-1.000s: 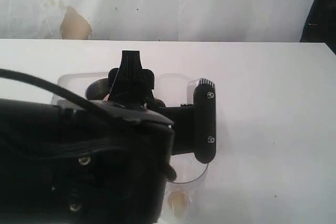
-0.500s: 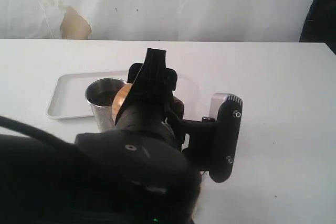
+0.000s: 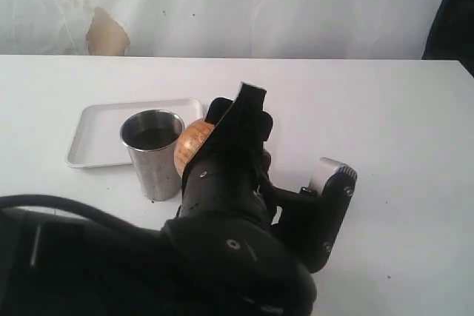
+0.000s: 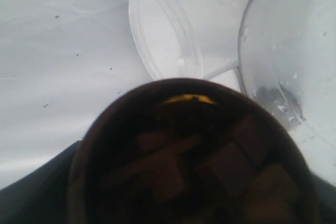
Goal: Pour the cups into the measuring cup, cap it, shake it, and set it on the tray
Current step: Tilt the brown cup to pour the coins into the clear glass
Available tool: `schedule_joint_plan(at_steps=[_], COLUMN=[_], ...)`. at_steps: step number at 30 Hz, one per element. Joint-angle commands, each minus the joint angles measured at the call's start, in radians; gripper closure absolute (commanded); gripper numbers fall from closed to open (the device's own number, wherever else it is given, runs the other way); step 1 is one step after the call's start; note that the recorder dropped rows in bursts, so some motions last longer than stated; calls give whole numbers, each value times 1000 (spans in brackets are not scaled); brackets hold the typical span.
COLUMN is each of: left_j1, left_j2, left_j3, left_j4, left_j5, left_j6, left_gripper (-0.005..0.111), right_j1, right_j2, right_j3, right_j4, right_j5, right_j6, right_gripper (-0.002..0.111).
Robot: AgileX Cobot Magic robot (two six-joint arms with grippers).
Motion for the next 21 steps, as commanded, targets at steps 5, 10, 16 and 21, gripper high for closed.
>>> schedule_joint_plan(at_steps=[5,10,16,21], left_j1=[-5,-5,-5,-5], left_j2=[-6,-6,-6,-6], left_j3=[-9,-7,38,76], left_j4=[81,86,159,194], left_j5=[14,14,14,14], left_j6=[83,107,143,143], left_gripper=[107,107,107,107], right_j1=[4,4,27,37], right_j2=[-6,-6,-6,-6], right_j3=[5,5,5,5], right_j4=[-2,-2,-2,-2], right_j5=[-15,-15,-15,-15], right_j6=[4,4,4,4], right_gripper=[107,107,107,107])
